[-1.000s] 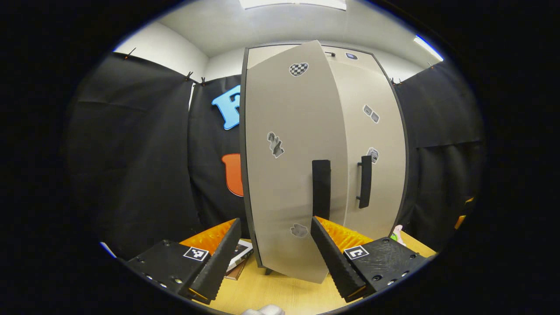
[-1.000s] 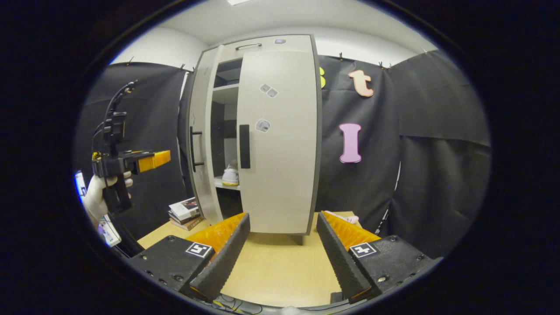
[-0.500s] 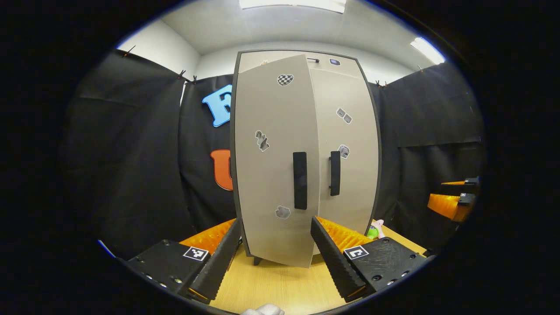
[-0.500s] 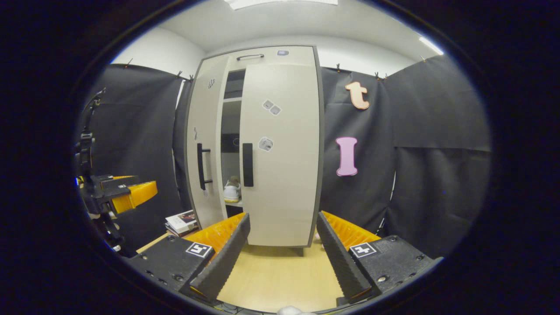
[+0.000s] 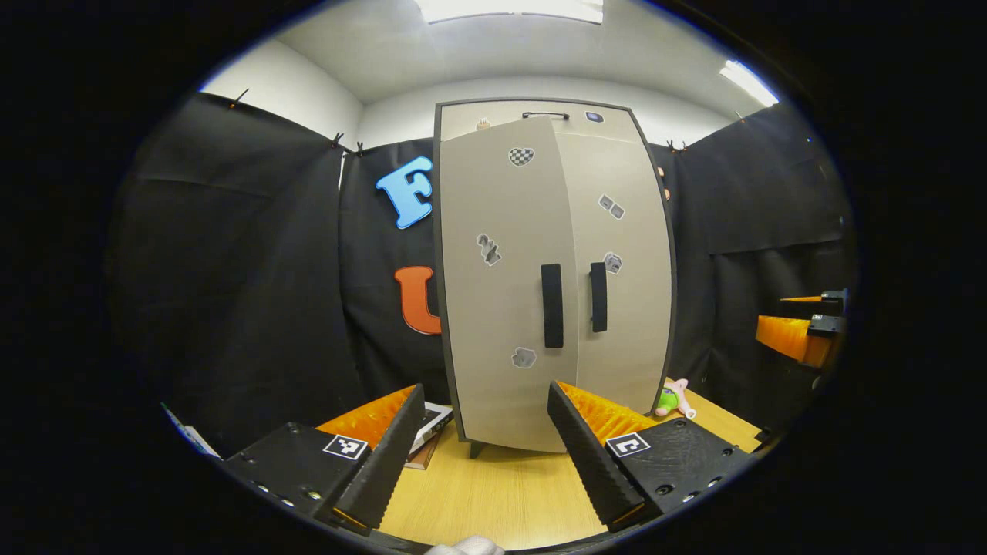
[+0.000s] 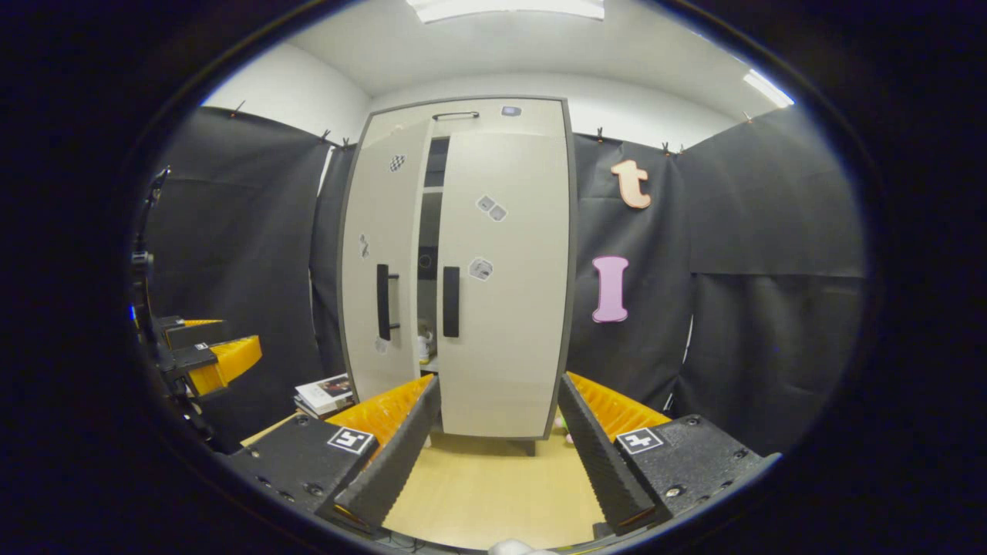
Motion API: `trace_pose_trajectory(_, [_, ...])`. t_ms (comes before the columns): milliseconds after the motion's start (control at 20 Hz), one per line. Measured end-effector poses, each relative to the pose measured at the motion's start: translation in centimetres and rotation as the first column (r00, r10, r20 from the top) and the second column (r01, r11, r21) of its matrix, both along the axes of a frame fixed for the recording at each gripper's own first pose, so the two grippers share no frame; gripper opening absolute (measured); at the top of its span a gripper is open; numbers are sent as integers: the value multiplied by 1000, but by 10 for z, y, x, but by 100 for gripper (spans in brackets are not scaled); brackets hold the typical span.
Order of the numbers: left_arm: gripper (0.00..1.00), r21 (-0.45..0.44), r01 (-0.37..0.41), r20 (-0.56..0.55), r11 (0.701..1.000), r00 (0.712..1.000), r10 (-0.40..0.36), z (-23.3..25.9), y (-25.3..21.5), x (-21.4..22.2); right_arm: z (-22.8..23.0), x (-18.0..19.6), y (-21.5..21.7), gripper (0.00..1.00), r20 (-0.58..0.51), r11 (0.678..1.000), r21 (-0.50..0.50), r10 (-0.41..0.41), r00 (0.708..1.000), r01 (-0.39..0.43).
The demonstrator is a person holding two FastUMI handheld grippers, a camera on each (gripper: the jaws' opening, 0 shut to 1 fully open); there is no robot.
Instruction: Grab one shoe with the right hand and put it into the shoe cabinet, grab the other shoe with the left hand and put it into the shoe cabinet; then close the right door with the right hand and the left door with the left hand.
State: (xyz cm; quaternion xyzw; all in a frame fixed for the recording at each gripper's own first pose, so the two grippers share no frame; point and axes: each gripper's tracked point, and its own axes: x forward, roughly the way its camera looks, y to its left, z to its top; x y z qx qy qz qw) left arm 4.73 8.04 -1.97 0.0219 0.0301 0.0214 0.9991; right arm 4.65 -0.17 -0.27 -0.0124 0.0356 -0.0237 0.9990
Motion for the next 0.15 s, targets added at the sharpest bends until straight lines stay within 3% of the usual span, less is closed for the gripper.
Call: trace_pose_trajectory(150, [96, -6, -3, 4, 1000, 1000, 3, 4, 0, -5, -2, -5, -1, 99, 1, 1000, 2, -3, 1000, 3])
